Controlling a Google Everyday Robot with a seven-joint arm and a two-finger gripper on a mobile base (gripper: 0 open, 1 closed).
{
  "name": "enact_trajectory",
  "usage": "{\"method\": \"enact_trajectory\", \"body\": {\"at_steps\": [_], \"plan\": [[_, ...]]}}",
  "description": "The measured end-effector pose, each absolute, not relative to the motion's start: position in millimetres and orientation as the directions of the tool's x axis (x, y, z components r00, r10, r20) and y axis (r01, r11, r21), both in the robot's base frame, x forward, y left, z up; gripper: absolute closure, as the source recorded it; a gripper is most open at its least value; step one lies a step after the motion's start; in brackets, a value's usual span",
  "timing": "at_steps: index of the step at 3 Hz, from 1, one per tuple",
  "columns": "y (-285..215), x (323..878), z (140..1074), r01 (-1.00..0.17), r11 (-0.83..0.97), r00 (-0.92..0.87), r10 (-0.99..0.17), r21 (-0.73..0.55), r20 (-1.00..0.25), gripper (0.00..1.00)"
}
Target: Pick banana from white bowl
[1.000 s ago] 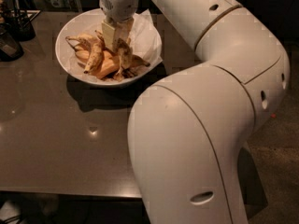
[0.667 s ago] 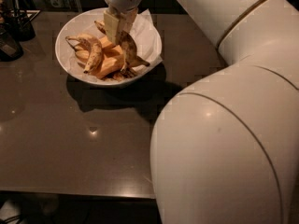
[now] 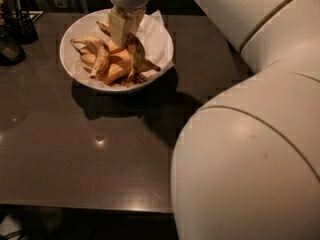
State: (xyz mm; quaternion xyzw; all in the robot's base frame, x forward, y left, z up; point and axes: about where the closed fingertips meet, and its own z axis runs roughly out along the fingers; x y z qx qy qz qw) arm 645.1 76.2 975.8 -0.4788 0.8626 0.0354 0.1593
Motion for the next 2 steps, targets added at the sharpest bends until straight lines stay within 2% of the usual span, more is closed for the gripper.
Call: {"method": "enact_trajectory", "body": {"at_steps": [1, 2], "plan": [[85.6, 585.4, 984.8, -0.864, 0.5, -0.47, -0.841, -0.055, -0.269, 1.0], [90.3, 590.8, 985.1, -0.864, 0.5, -0.464, -0.837, -0.062, -0.29, 1.0]]}}
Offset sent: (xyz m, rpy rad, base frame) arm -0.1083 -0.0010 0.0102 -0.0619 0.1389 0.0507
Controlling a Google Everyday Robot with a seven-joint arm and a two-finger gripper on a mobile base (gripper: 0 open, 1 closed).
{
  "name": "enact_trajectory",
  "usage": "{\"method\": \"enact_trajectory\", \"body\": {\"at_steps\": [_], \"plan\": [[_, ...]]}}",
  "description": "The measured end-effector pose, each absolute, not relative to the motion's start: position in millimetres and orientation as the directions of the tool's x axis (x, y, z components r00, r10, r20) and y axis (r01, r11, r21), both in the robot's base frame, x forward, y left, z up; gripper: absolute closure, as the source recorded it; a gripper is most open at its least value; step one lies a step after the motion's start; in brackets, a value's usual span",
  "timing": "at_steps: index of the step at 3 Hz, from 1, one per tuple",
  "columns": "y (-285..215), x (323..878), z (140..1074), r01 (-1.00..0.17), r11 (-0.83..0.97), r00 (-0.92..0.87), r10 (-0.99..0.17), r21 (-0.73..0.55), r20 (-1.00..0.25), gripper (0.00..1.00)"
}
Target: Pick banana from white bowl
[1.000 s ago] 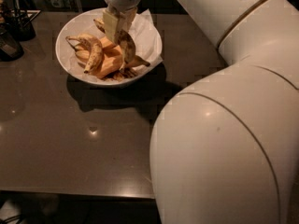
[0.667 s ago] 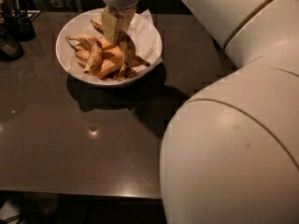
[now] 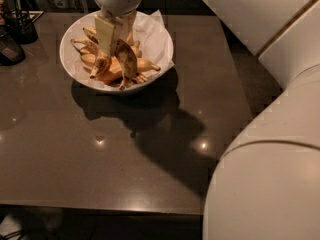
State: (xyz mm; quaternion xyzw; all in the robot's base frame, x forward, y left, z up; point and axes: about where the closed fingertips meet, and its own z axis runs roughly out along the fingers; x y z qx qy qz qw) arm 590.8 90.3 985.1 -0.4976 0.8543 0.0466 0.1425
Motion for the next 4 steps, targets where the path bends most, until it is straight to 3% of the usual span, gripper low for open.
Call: {"method": "enact_trajectory", "body": {"at_steps": [1, 3, 4], "plan": [[96.4, 583.2, 984.0, -0.863, 0.502, -0.469, -0.837, -0.055, -0.281, 1.0], [122.4, 510.7, 993.8, -0.868, 0.494, -0.471, -0.85, -0.046, -0.237, 1.0], [122.4, 510.7, 993.8, -0.868, 0.494, -0.471, -0.85, -0.046, -0.237, 1.0]]}}
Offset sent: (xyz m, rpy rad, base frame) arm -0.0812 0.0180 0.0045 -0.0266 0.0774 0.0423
